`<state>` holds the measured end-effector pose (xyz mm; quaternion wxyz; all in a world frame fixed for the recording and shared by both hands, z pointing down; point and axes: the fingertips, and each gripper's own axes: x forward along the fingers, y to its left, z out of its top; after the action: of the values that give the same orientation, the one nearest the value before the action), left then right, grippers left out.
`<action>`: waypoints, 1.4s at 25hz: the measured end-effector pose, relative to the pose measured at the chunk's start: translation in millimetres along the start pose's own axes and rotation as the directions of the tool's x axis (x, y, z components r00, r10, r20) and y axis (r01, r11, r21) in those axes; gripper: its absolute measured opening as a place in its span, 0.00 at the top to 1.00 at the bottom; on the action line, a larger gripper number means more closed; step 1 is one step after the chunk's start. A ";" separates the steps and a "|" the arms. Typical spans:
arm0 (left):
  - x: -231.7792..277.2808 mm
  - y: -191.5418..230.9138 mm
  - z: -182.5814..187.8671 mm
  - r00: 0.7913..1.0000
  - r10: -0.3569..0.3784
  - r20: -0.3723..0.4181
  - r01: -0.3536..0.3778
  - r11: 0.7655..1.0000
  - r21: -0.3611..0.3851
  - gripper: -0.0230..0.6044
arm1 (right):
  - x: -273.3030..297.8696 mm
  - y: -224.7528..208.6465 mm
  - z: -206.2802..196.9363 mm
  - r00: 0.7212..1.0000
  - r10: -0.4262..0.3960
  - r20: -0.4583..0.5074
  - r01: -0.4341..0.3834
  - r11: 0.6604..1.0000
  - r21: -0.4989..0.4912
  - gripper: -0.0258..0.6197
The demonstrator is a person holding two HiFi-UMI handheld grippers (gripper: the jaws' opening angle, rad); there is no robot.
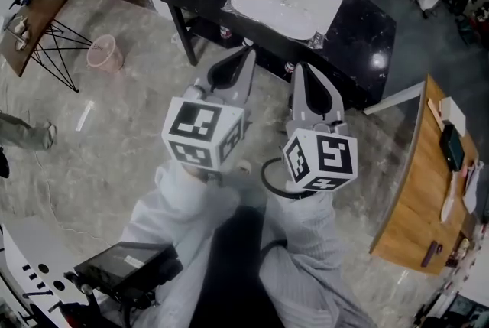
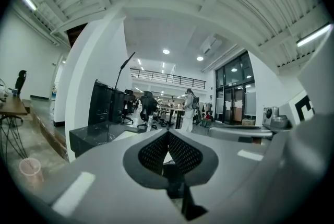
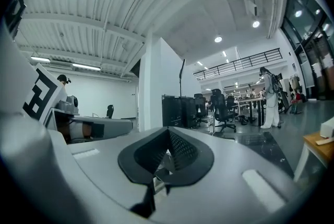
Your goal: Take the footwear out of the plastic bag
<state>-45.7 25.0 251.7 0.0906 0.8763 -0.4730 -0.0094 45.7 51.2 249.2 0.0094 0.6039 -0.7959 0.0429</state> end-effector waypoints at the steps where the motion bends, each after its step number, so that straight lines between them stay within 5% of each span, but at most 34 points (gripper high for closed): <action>1: 15.4 5.3 -0.6 1.000 0.003 -0.007 -0.003 1.000 -0.003 0.96 | 13.6 -9.6 -0.4 1.000 0.000 -0.007 0.000 1.000 0.004 0.94; 10: 145.3 59.3 -27.3 0.992 -0.034 -0.123 0.030 0.999 -0.032 0.96 | 136.5 -69.3 -22.8 0.997 -0.020 -0.079 0.023 0.999 0.032 0.94; 15: 216.3 100.2 -46.7 0.967 -0.106 -0.233 0.101 0.994 -0.036 0.96 | 207.3 -100.5 -35.5 0.990 -0.049 -0.130 0.057 0.997 0.054 0.94; 22: 279.4 138.8 -76.3 0.913 -0.228 -0.337 0.181 0.969 -0.165 0.96 | 261.1 -143.6 -69.2 0.965 -0.107 -0.240 0.142 0.981 0.132 0.94; 26: 299.3 149.7 -94.2 0.886 -0.274 -0.374 0.169 0.942 -0.291 0.96 | 261.3 -167.4 -99.1 0.936 -0.049 -0.347 0.134 0.965 0.225 0.94; 30: 314.3 165.2 -96.5 0.878 -0.325 -0.352 0.156 0.888 -0.432 0.90 | 250.0 -199.6 -121.7 0.909 0.051 -0.413 0.128 0.909 0.395 0.94; 32: 316.0 175.0 -98.9 0.874 -0.341 -0.347 0.146 0.865 -0.480 0.76 | 238.3 -213.6 -133.1 0.889 0.138 -0.437 0.122 0.849 0.515 0.94; 35: 311.3 196.4 -103.2 0.868 -0.355 -0.347 0.123 0.831 -0.542 0.70 | 225.0 -240.0 -143.4 0.872 0.202 -0.445 0.135 0.775 0.617 0.90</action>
<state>-25.7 -323.4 407.7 0.4168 0.8548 -0.3048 0.0514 210.4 -217.6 420.7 0.0061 0.5258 -0.7169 0.4577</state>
